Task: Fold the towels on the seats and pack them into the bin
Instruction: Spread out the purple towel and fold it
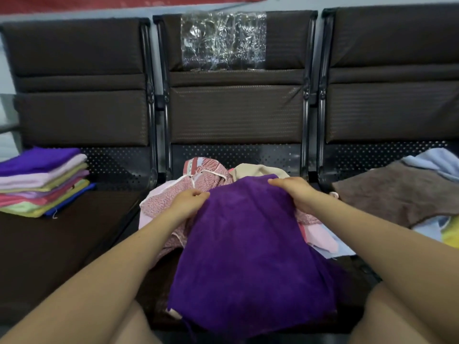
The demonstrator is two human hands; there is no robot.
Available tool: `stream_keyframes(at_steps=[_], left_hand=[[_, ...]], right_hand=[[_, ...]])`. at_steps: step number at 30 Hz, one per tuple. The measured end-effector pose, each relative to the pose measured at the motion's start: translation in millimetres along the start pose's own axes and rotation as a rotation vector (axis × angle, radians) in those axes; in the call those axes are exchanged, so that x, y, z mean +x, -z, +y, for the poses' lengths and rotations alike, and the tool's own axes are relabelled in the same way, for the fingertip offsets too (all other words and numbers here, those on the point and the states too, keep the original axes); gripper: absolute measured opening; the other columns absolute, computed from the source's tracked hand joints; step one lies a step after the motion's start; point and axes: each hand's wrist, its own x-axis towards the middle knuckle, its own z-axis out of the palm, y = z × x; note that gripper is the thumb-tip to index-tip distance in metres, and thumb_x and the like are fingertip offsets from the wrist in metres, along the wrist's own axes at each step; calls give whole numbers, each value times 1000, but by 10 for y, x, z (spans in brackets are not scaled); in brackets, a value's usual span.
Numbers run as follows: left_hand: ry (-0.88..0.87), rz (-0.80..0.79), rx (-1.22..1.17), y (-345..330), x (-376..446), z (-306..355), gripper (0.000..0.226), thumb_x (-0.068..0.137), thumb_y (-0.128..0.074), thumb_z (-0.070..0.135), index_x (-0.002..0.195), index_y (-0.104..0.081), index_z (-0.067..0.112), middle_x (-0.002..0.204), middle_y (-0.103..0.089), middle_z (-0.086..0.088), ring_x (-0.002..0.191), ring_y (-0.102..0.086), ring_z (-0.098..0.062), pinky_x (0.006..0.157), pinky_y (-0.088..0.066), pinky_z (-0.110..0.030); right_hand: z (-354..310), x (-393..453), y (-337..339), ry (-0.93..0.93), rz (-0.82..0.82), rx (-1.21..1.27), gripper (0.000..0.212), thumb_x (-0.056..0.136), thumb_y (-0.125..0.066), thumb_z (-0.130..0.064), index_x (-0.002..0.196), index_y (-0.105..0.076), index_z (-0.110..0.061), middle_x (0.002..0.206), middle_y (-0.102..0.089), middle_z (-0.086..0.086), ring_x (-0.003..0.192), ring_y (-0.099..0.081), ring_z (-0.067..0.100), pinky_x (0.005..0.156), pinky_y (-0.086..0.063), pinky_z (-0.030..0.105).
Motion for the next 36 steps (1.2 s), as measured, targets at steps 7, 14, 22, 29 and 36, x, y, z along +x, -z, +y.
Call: stream_keyframes(at_steps=[7, 14, 22, 29, 36], left_hand=[[22, -189, -368, -56, 108, 9, 8, 85, -62, 13, 79, -68, 15, 82, -71, -9, 71, -65, -20, 65, -53, -26], [-132, -58, -533, 187, 129, 3, 14, 86, -66, 13, 76, -57, 19, 71, -59, -1, 62, -52, -12, 54, -39, -24], [-344, 295, 195, 290, 259, -124, 8, 85, -68, 21, 81, -62, 25, 77, -61, 4, 79, -56, -18, 65, -38, -30], [-435, 421, 371, 222, 261, -79, 12, 91, -58, 25, 100, -62, 19, 97, -57, 0, 88, -56, -19, 77, -46, -35], [-62, 229, 187, 225, 117, -227, 18, 90, -59, 34, 101, -58, 20, 94, -61, -2, 81, -59, -23, 72, -46, -31]], right_hand=[[46, 111, 58, -214, -189, 235, 8, 86, -63, -17, 91, -68, -14, 78, -72, 5, 68, -66, 18, 69, -53, 27], [98, 267, 262, -145, -43, 393, 22, 83, -58, -7, 104, -66, -9, 86, -70, 10, 65, -66, 20, 58, -57, 26], [137, 336, 442, 30, 93, 241, 25, 85, -56, 7, 108, -62, 0, 63, -65, 3, 51, -60, 11, 42, -43, 16], [232, 376, 377, 188, 76, -384, 47, 83, -60, -7, 126, -57, -24, 75, -56, 2, 58, -51, 13, 54, -42, 21], [155, 428, 266, 319, 56, -427, 28, 80, -72, -14, 106, -64, -20, 103, -62, 3, 95, -57, 15, 90, -47, 31]])
